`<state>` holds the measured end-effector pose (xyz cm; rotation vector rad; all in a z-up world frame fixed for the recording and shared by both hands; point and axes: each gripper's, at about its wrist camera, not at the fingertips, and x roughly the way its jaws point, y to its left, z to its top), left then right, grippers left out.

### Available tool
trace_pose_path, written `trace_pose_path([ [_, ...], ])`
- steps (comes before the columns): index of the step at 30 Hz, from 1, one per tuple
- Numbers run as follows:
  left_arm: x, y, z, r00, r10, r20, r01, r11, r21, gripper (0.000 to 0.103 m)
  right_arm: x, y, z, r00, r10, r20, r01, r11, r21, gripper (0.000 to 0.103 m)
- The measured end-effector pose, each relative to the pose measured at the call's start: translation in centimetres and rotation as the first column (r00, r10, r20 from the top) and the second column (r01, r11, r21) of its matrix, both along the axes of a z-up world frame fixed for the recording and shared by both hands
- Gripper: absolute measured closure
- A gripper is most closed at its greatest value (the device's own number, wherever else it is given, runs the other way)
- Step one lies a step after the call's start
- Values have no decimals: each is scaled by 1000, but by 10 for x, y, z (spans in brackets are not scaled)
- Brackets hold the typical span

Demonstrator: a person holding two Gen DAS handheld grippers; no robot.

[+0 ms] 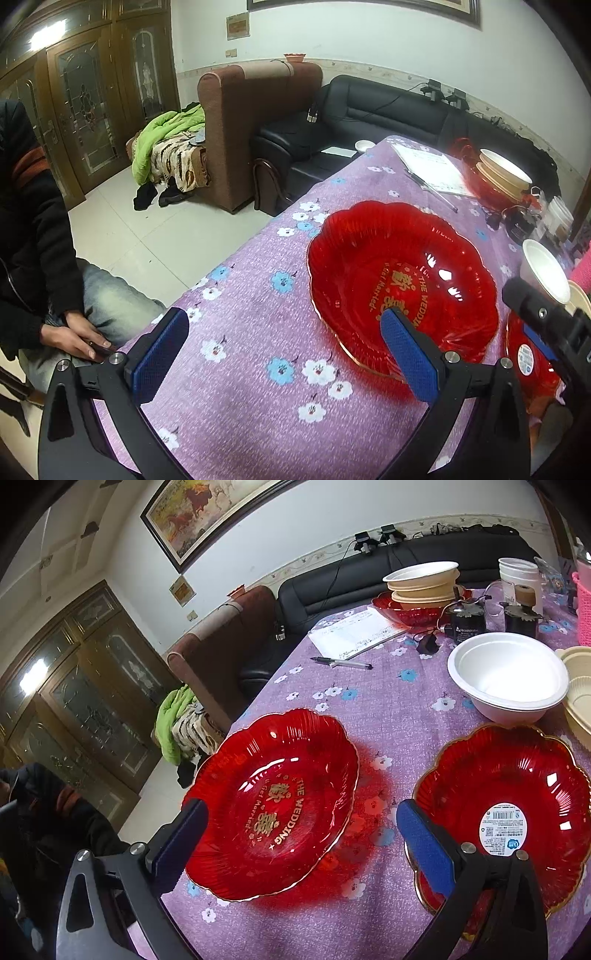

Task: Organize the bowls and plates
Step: 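Close both grippers on the rim of the large red plate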

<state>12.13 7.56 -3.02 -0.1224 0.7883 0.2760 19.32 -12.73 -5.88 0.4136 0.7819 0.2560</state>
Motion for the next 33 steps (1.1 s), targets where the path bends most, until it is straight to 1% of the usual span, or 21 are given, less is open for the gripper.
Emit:
trace_pose_path([
  [9, 16, 1, -9, 1000, 7, -22, -8, 1000, -11, 0, 11, -9, -10, 999, 13, -45, -10, 998, 59, 5],
  [13, 28, 7, -11, 999, 12, -43, -14, 999, -45, 0, 16, -20, -14, 997, 9, -77, 1, 993, 119, 6],
  [15, 37, 9, -14, 998, 18, -57, -21, 998, -51, 0, 19, -25, -17, 995, 5, -95, 10, 987, 158, 6],
  [21, 51, 17, -25, 994, 31, -106, -41, 994, -98, 0, 27, -27, -23, 993, 22, -119, 3, 978, 207, 6],
  [24, 57, 21, -31, 990, 18, -140, -37, 990, -134, 0, 32, -24, -29, 988, 48, -144, -12, 971, 241, 7],
  [26, 59, 21, -35, 987, 19, -162, -42, 989, -143, 0, 35, -22, -35, 984, 69, -164, -21, 961, 275, 8],
  [29, 59, 14, -36, 986, 6, -165, -28, 990, -136, 0, 37, -20, -38, 982, 93, -164, -39, 951, 308, 8],
  [33, 59, 5, -37, 985, -15, -170, -5, 993, -117, 0, 39, -18, -44, 974, 135, -184, -57, 925, 376, 8],
])
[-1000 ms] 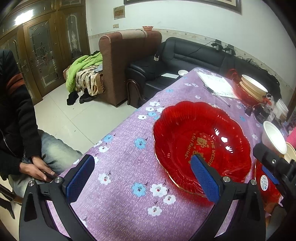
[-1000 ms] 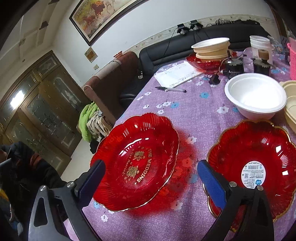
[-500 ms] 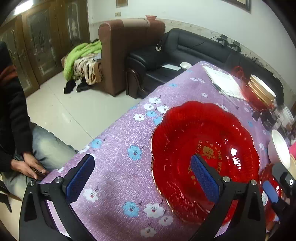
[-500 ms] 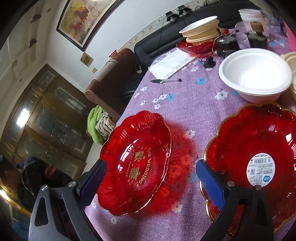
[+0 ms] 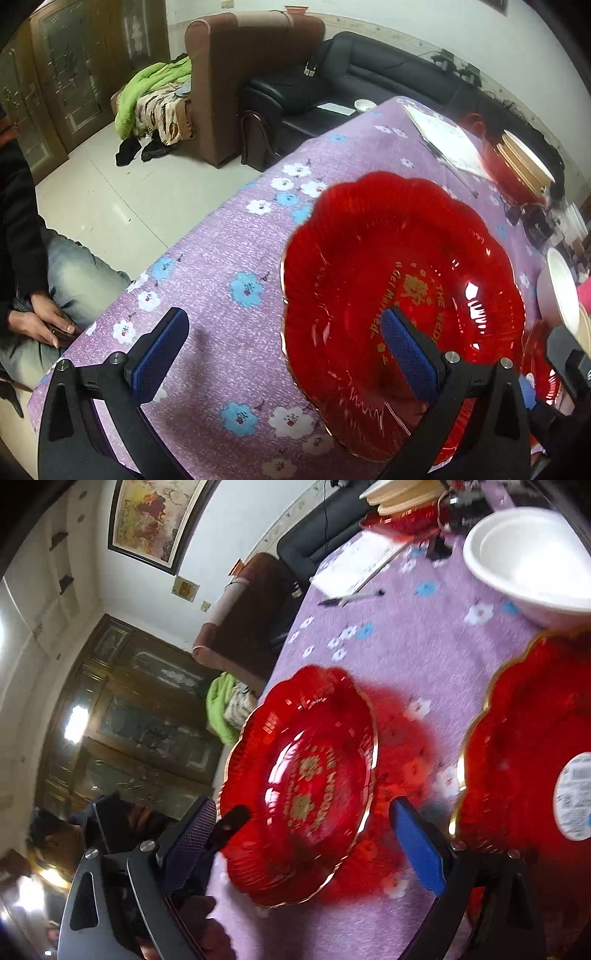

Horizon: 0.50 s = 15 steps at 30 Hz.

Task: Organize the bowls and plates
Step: 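Close both grippers on the rim of the large red plate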

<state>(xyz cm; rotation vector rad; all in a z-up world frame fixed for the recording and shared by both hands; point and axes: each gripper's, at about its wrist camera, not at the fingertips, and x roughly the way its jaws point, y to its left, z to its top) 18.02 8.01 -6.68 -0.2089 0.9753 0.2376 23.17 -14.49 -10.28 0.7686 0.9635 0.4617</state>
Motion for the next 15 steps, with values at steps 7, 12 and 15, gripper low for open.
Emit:
trace_pose_path([
  [7, 3, -2, -6, 999, -26, -23, 25, 1000, -16, 30, 9, -3, -11, 998, -5, -61, 6, 1000, 11, 10],
  [12, 8, -3, -13, 998, -40, -50, 39, 999, -31, 49, 17, -1, -24, 992, 0, -130, 1, 1000, 4, 14],
  [15, 7, -5, -13, 998, -45, -45, 44, 998, -33, 61, 15, -5, -22, 992, -24, -121, 24, 1000, -2, 21],
])
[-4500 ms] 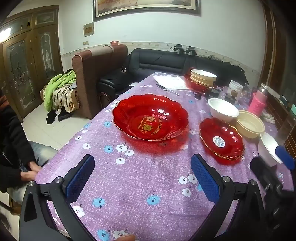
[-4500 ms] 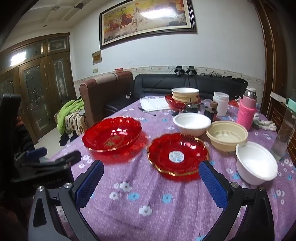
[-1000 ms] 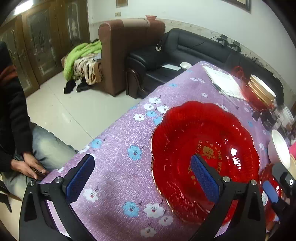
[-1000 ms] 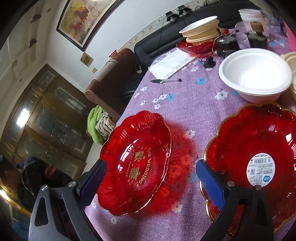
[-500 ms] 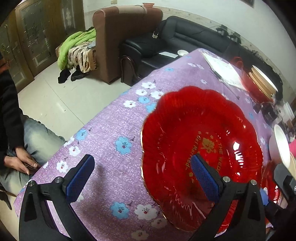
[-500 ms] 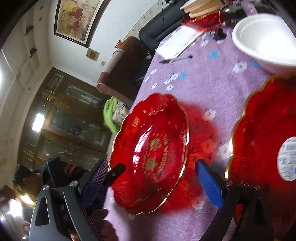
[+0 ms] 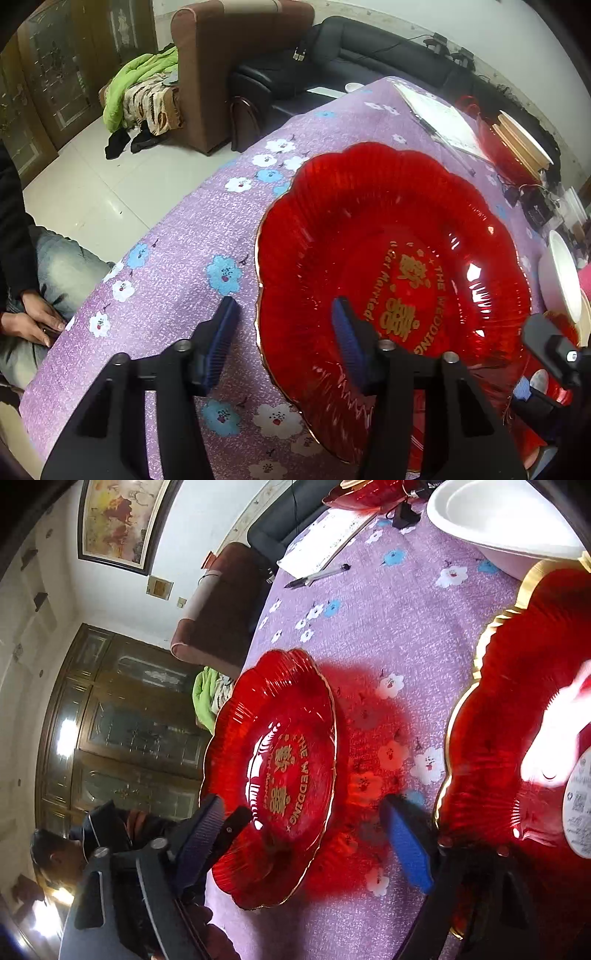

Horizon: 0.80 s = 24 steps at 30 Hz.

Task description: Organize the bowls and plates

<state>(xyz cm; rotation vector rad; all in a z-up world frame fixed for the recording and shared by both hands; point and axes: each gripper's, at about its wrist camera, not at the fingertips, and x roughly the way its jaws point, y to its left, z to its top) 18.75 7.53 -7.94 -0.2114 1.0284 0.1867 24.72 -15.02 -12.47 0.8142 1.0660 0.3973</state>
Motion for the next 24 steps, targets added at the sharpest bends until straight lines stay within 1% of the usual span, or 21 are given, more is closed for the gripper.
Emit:
trace_pose_path([
  [2, 1, 0, 1, 1000, -7, 1, 7, 1000, -15, 68, 1, 0, 1, 1000, 2, 8, -2, 999, -32, 38],
  [3, 1, -1, 1, 1000, -12, 0, 12, 1000, -20, 71, 1, 2, 2, 1000, 10, 8, -10, 999, -53, 55],
  [4, 2, -1, 1, 1000, -14, -1, 14, 1000, -20, 72, 2, 5, 2, 1000, 23, 5, -23, 997, -79, 67],
  [5, 2, -2, 0, 1000, -15, -1, 15, 1000, -14, 76, 3, 8, 2, 999, 33, -1, -33, 992, -120, 71],
  [6, 2, -2, 0, 1000, -18, 3, 18, 1000, -16, 80, 2, 10, 0, 999, 33, -7, -34, 988, -148, 79],
  [7, 2, -2, 0, 1000, -21, 5, 21, 1000, -22, 80, 3, 11, -2, 1000, 24, -19, -27, 985, -169, 84],
  [9, 1, -1, 1, 1000, -23, 9, 24, 999, -26, 81, 4, 10, -4, 1000, 22, -16, -24, 987, -159, 85],
  [12, -1, 0, 2, 1000, -29, 12, 29, 999, -33, 83, 0, 14, 0, 1000, 24, 6, -22, 978, -210, 85],
  [14, -3, 1, 3, 999, -35, 14, 35, 999, -38, 84, -2, 19, 4, 999, 29, 20, -22, 965, -262, 85],
  [16, -7, 1, 5, 999, -36, 14, 36, 999, -31, 84, -5, 21, 8, 999, 28, 25, -19, 957, -290, 86],
  [20, -23, 7, 14, 999, -27, 28, 27, 1000, -14, 84, -12, 25, 14, 999, 42, 32, -31, 957, -287, 86],
  [24, -49, 17, 27, 999, -17, 44, 17, 1000, -2, 84, -26, 36, 24, 996, 73, 48, -55, 954, -295, 86],
])
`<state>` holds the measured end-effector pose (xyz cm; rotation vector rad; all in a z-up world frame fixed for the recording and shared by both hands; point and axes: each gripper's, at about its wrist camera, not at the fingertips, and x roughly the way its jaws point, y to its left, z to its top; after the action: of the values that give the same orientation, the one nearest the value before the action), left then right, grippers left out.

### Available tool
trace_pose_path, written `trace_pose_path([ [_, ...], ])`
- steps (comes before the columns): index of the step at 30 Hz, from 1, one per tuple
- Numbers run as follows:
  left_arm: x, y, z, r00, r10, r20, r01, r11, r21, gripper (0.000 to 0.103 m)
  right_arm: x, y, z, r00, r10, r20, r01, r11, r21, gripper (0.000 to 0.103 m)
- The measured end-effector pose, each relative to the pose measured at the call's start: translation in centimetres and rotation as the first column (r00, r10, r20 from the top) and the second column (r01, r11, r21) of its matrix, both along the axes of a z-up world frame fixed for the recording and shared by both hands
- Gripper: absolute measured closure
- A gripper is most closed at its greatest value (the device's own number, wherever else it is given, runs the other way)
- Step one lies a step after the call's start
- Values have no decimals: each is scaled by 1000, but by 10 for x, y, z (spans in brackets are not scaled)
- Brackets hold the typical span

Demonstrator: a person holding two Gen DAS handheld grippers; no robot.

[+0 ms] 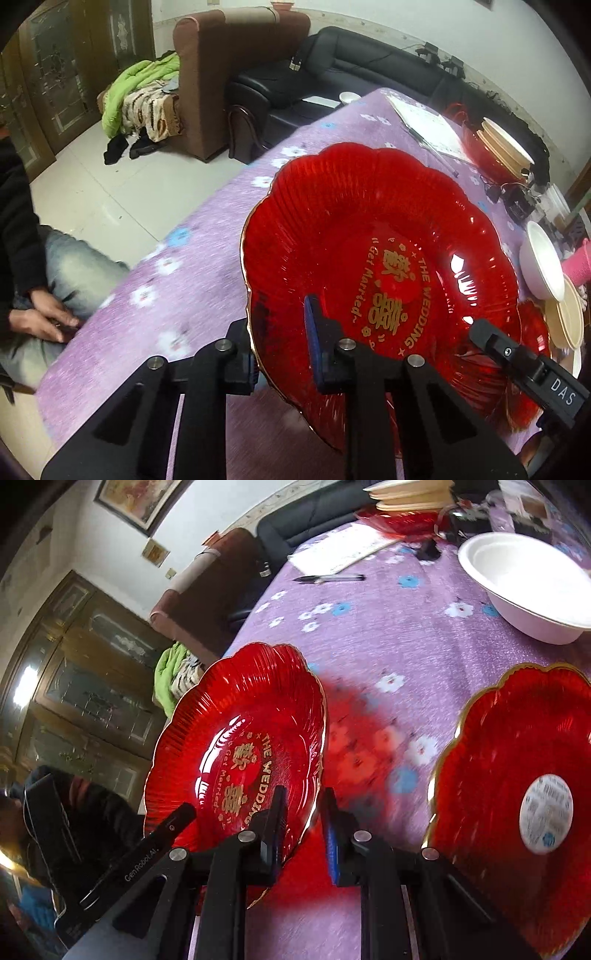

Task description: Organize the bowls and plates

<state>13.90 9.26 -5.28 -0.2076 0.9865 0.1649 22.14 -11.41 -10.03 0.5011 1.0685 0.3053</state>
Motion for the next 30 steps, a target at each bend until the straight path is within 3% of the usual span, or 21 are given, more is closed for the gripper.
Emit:
trace_pose_path([
  [6, -57, 5, 16, 999, -29, 25, 27, 998, 54, 84, -48, 15, 18, 998, 64, 28, -64, 998, -10, 86],
  [14, -102, 12, -13, 998, -14, -61, 16, 999, 33, 84, -110, 23, 1, 992, 129, -14, -129, 990, -52, 86],
  [16, -104, 17, -20, 997, 12, -74, -10, 1000, 26, 77, -112, 26, -7, 989, 147, -33, -149, 987, -59, 81],
  [18, -112, 22, -19, 996, 41, -77, -39, 999, 32, 54, -119, 23, -7, 989, 146, -3, -146, 987, -65, 78],
  [21, -133, 27, -8, 997, 57, -42, -53, 994, 94, 33, -132, 9, 7, 988, 147, 48, -142, 985, -96, 73],
  [25, -171, 32, 13, 997, 61, 46, -67, 984, 162, 31, -158, -38, 34, 974, 130, 187, -102, 983, -153, 62],
  [28, -186, 31, 32, 993, 47, 107, -69, 973, 218, 31, -175, -92, 42, 971, 65, 231, -33, 990, -140, 61],
  [30, -192, 25, 54, 985, 27, 169, -64, 974, 216, 31, -180, -122, 46, 970, 17, 242, 14, 992, -126, 60],
])
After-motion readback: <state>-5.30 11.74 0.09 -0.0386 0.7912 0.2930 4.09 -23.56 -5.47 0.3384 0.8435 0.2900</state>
